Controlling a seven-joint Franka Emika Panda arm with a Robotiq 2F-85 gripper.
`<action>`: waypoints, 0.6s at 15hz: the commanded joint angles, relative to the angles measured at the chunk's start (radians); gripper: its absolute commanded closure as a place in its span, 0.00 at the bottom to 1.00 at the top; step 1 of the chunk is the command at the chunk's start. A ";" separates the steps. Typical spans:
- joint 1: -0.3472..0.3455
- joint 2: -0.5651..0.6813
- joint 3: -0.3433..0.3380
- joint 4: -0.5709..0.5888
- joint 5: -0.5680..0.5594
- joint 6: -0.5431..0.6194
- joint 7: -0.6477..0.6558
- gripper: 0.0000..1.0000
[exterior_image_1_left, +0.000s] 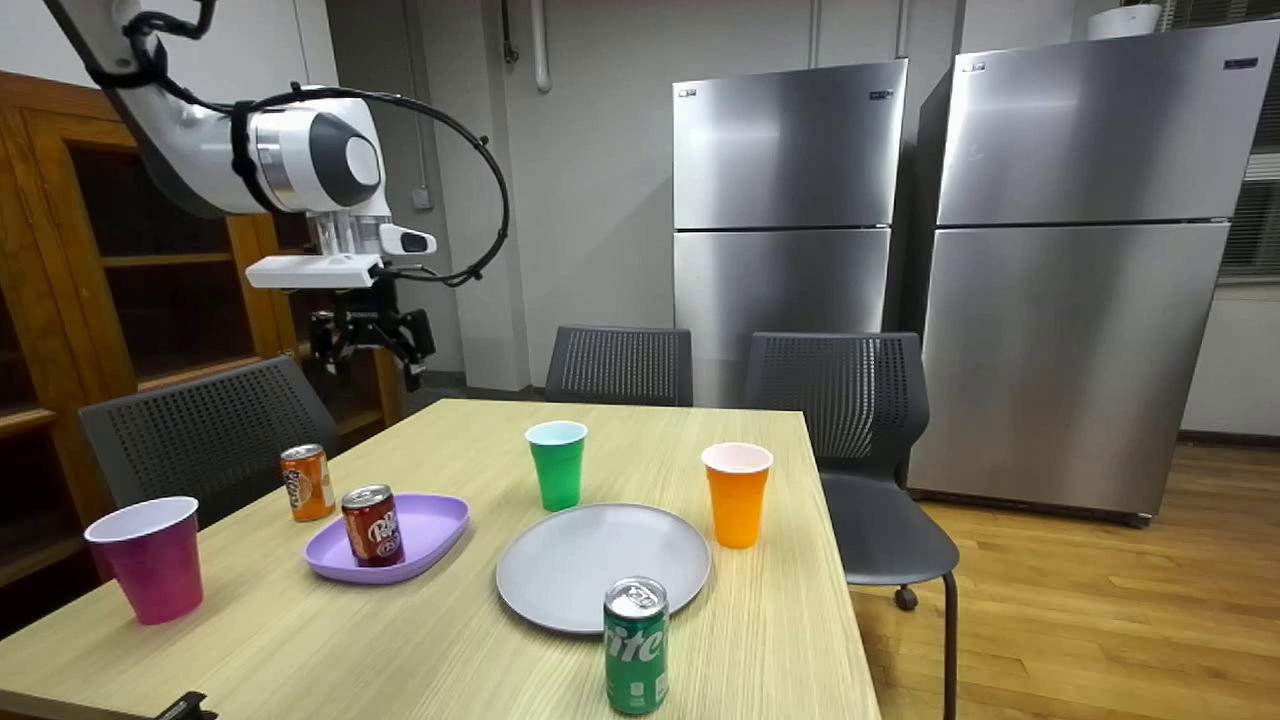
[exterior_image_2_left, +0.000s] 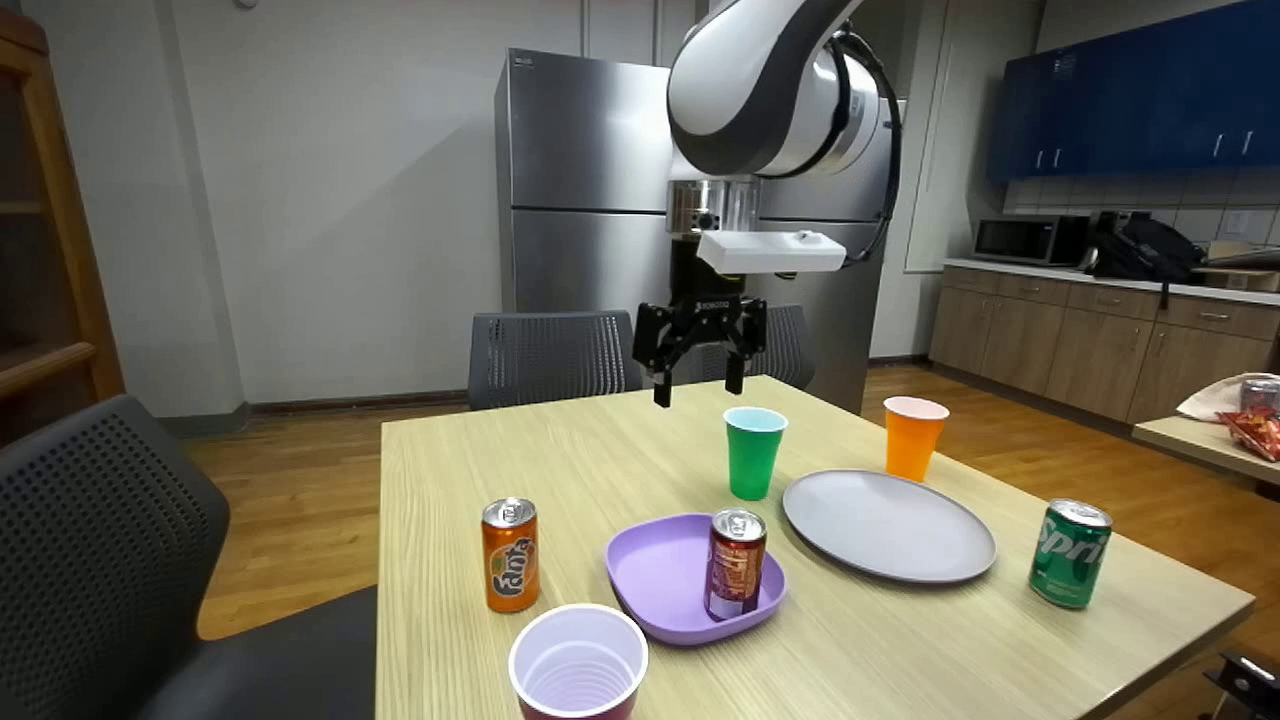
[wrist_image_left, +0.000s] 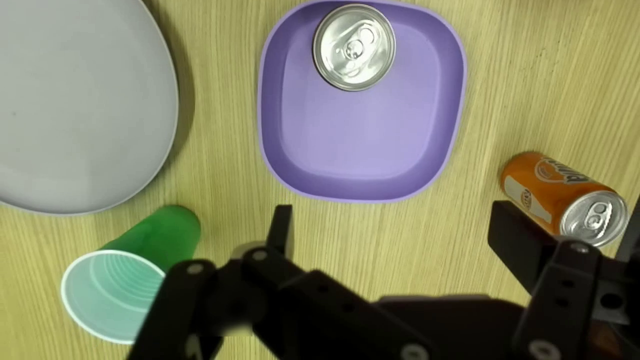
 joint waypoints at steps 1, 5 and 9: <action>0.034 0.055 -0.008 0.119 -0.034 -0.070 0.082 0.00; 0.073 0.116 0.000 0.229 -0.034 -0.086 0.111 0.00; 0.124 0.188 0.007 0.335 -0.031 -0.103 0.111 0.00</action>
